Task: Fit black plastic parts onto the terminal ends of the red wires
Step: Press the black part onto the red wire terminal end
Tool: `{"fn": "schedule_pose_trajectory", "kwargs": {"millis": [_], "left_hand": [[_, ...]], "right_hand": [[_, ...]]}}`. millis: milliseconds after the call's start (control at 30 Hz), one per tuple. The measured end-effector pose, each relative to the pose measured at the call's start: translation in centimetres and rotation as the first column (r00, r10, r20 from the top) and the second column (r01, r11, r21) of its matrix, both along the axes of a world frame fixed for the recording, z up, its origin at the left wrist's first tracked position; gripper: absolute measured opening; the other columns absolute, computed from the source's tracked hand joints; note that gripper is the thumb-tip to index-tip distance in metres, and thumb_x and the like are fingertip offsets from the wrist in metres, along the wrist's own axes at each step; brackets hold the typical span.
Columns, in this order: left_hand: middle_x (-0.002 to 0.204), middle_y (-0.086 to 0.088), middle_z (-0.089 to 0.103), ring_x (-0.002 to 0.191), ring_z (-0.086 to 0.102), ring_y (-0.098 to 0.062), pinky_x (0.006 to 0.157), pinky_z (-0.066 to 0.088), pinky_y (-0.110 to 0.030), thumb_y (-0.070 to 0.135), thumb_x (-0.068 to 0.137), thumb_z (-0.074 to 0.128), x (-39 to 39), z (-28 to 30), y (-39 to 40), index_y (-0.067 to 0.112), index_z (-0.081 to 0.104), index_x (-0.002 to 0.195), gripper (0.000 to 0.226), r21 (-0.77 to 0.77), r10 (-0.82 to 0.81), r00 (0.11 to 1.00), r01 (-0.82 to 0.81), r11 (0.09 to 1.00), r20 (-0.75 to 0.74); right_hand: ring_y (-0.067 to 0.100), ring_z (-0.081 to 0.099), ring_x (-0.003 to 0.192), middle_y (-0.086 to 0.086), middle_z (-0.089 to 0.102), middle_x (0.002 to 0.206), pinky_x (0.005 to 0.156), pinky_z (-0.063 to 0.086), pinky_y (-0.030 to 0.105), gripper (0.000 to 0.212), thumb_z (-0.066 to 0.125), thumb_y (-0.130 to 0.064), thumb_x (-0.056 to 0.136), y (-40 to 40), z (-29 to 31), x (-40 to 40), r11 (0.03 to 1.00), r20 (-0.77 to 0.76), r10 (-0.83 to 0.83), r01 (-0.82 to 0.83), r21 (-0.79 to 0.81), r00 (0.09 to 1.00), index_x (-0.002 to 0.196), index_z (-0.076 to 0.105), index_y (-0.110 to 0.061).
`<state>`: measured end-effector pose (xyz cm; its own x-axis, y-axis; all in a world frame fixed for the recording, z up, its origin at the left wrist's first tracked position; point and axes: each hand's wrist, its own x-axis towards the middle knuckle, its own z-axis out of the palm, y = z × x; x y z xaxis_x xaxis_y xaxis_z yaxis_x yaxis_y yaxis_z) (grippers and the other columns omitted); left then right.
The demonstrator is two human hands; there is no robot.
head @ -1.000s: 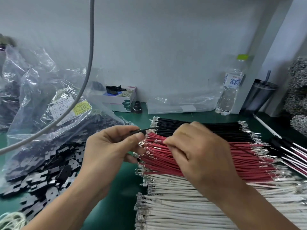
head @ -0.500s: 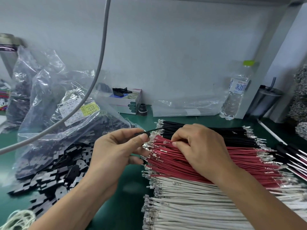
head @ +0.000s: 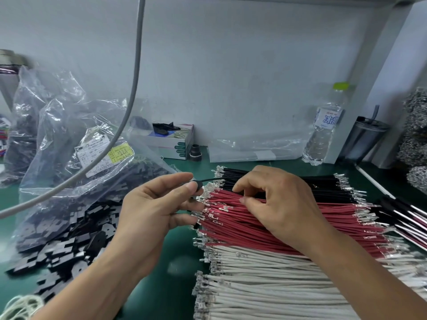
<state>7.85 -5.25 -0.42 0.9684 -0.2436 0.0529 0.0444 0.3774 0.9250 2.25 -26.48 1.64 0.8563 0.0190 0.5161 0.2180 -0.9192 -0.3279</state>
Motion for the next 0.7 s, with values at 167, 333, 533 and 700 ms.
{"fn": "schedule_pose_trajectory", "kwargs": {"millis": [167, 333, 533, 700], "left_hand": [[0.095, -0.026, 0.075, 0.066, 0.072, -0.024, 0.051, 0.058, -0.025, 0.019, 0.062, 0.082, 0.1, 0.2, 0.3, 0.005, 0.081, 0.094, 0.035, -0.032, -0.030, 0.999, 0.029, 0.999, -0.021], [0.087, -0.023, 0.074, 0.065, 0.072, -0.026, 0.055, 0.059, -0.026, 0.020, 0.065, 0.081, -0.3, 0.6, 0.4, 0.002, 0.079, 0.098, 0.037, -0.065, -0.163, 0.987, 0.162, 0.985, -0.009], [0.089, -0.025, 0.074, 0.066, 0.073, -0.027, 0.060, 0.062, -0.030, 0.013, 0.075, 0.085, -0.8, 0.6, 0.2, 0.001, 0.079, 0.100, 0.029, -0.034, -0.273, 0.962, 0.273, 0.961, 0.013], [0.086, -0.021, 0.074, 0.067, 0.073, -0.025, 0.061, 0.061, -0.030, 0.019, 0.079, 0.079, -1.0, 0.5, 0.0, 0.002, 0.079, 0.100, 0.027, -0.052, -0.309, 0.950, 0.311, 0.949, 0.032]], "right_hand": [[0.006, 0.061, 0.081, -0.019, 0.060, 0.085, 0.071, 0.049, 0.021, 0.018, 0.075, -0.012, 0.086, 0.0, 0.3, -0.3, 0.997, 0.042, 0.056, -0.058, 0.054, 0.998, 0.091, 0.073, -0.030], [0.008, 0.061, 0.084, -0.018, 0.055, 0.089, 0.070, 0.047, 0.014, 0.010, 0.074, -0.014, 0.088, 0.7, 0.1, -2.5, 0.988, 0.231, 0.119, -0.138, 0.068, 0.966, 0.094, 0.073, -0.023], [0.009, 0.062, 0.085, -0.013, 0.060, 0.089, 0.070, 0.045, 0.012, 0.011, 0.067, -0.025, 0.091, 1.3, -0.4, -3.9, 0.980, 0.308, 0.084, -0.135, 0.149, 0.948, 0.092, 0.076, -0.019], [0.011, 0.061, 0.081, -0.013, 0.059, 0.088, 0.066, 0.047, 0.020, 0.015, 0.061, -0.027, 0.095, 1.2, -0.3, -4.6, 0.987, 0.291, 0.066, -0.105, 0.122, 0.955, 0.094, 0.075, -0.021]]}}
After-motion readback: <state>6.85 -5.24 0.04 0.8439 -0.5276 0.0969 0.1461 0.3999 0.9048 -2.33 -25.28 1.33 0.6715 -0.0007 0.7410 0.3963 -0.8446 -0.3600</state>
